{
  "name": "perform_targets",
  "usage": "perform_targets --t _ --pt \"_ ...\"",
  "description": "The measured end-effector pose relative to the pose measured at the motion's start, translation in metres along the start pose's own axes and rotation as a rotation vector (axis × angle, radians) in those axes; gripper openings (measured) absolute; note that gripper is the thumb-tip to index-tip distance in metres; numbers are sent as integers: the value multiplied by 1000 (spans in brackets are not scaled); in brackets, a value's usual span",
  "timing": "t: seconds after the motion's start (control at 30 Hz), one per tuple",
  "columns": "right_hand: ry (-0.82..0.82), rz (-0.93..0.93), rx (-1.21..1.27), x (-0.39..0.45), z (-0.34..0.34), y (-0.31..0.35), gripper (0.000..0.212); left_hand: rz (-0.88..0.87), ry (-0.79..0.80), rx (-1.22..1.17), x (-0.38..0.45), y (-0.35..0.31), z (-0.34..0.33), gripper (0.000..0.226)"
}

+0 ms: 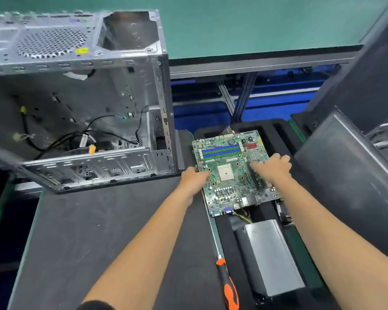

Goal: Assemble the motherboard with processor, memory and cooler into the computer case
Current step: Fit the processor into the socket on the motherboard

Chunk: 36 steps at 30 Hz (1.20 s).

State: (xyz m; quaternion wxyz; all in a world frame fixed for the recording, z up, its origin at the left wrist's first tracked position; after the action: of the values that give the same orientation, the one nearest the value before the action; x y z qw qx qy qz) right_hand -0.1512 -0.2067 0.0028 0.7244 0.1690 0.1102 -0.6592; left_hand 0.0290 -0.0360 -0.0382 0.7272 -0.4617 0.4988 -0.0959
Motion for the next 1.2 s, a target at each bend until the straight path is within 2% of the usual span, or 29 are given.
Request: perform_targets --t 0.1,0.2,0.37,0.53,0.6,0.7,1.0,1.2 --pt "75 -44 -13 5 -9 -4 94 33 -6 14 4 1 -4 75" --pt "131 -24 3 10 -18 -4 99 54 0 -2 6 1 -8 72" --pt "97 -27 38 16 -15 -7 100 69 -12 -64 -1 -7 -11 69" --pt "72 -40 123 16 -6 -15 101 63 -36 -198 -19 -14 -9 77" --pt "74 -20 134 13 -1 -18 95 40 -27 -215 -25 -19 -7 75" --pt "59 42 145 0 13 -17 62 15 -21 -223 -35 -23 -3 71" --pt "-43 133 -46 -56 62 -10 63 24 25 -202 -81 -8 12 69" --pt "-53 150 -152 -97 66 0 67 17 5 -232 -108 7 35 62"
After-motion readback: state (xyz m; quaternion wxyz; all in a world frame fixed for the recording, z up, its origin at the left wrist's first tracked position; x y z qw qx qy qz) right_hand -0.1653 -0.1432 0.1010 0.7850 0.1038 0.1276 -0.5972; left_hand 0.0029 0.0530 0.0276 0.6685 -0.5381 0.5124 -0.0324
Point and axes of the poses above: each hand's wrist, its own x-axis towards the middle knuckle, its own z-axis out of the back of the hand, y = z × x, the point moved 6 cm from there along x, towards the middle knuckle, and after that the axes turned 14 degrees about -x, right-handed, at the moved point
